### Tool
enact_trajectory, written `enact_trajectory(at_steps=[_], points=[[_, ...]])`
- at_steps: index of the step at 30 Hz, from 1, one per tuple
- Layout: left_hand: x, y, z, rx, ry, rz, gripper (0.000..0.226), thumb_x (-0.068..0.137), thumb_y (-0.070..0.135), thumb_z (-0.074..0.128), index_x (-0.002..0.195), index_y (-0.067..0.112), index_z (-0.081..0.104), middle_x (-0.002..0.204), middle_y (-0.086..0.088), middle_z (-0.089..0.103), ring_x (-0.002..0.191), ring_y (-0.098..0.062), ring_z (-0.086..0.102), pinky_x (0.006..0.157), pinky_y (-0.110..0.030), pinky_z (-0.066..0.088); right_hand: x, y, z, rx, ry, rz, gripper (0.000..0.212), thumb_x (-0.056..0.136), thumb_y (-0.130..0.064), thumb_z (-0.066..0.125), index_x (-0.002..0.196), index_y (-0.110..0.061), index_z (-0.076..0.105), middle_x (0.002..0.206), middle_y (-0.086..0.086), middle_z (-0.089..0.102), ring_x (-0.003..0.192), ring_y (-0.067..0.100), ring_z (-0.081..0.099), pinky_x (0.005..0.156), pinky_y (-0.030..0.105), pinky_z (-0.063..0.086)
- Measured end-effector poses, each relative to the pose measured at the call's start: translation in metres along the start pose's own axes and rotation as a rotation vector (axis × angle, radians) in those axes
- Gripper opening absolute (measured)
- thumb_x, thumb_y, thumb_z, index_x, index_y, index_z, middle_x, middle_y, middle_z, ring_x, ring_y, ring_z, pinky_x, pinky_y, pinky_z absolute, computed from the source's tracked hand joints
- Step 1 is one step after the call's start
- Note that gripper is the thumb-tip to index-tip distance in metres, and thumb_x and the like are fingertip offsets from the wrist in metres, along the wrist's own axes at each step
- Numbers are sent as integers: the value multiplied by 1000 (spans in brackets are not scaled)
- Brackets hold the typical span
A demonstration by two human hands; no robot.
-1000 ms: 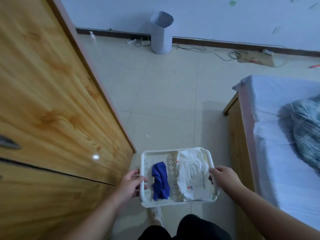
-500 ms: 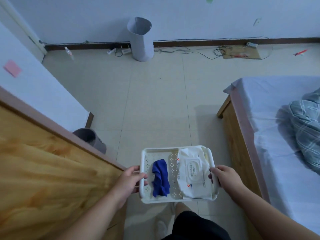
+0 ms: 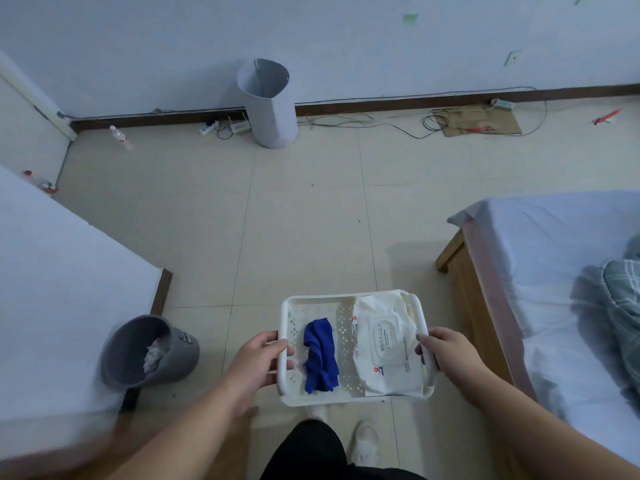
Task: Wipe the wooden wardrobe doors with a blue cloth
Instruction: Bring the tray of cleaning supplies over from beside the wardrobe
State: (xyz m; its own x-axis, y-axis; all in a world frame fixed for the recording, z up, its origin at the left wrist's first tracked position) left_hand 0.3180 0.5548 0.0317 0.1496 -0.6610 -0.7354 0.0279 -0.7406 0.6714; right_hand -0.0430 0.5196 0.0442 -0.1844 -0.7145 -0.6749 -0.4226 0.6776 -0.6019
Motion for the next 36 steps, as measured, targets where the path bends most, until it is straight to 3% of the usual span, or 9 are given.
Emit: enact_trajectory(at_steps=[9, 16, 22, 26, 29, 36], points=[[132, 117, -6, 25, -35, 72, 16, 103, 22, 59, 114, 25, 70, 96, -4, 81, 80, -22, 79, 65, -32, 61, 103, -112, 3, 4, 59, 36, 20, 96, -30, 62, 89, -18, 75, 85, 2, 77, 84, 22, 73, 84, 42, 61], [202, 227, -6, 47, -114, 83, 15, 104, 20, 59, 116, 20, 69, 97, -5, 81, 81, -23, 78, 70, -38, 61, 157, -194, -15, 30, 78, 15, 7, 93, -30, 69, 97, -25, 73, 92, -5, 77, 88, 16, 73, 87, 40, 58], [268, 287, 15, 82, -107, 69, 17, 101, 16, 62, 116, 17, 68, 97, -5, 81, 81, -22, 78, 71, -37, 61, 237, -248, -33, 31, 56, -25, 10, 95, -29, 69, 103, -25, 70, 94, -6, 77, 88, 14, 74, 80, 33, 59], [315, 328, 34, 89, -70, 46, 17, 100, 13, 63, 116, 17, 68, 96, -4, 80, 82, -22, 78, 77, -42, 63, 307, -286, -51, 39, 37, -56, 7, 95, -27, 67, 100, -25, 71, 88, -6, 77, 84, 14, 73, 69, 28, 54], [347, 363, 46, 84, -39, 35, 18, 100, 12, 62, 116, 18, 68, 97, -5, 80, 84, -24, 79, 73, -40, 63, 353, -318, -67, 28, 9, -62, 7, 94, -25, 67, 94, -23, 73, 81, -6, 77, 81, 15, 73, 66, 27, 52], [407, 456, 57, 88, -12, 108, 19, 100, 18, 64, 117, 25, 67, 100, -1, 80, 89, -24, 79, 74, -38, 62, 436, -409, -98, -23, -22, -101, 11, 93, -24, 67, 86, -19, 74, 78, -5, 77, 79, 17, 73, 67, 28, 51]])
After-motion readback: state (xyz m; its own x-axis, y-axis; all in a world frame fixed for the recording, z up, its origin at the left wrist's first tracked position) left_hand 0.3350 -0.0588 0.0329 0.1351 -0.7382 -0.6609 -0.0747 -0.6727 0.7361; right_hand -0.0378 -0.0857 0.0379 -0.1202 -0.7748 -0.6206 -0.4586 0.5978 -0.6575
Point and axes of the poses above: each hand's wrist, its own x-axis towards the middle knuckle, its own z-axis out of the palm, y = z × x, the point moved 4 cm from there along x, towards the middle knuckle
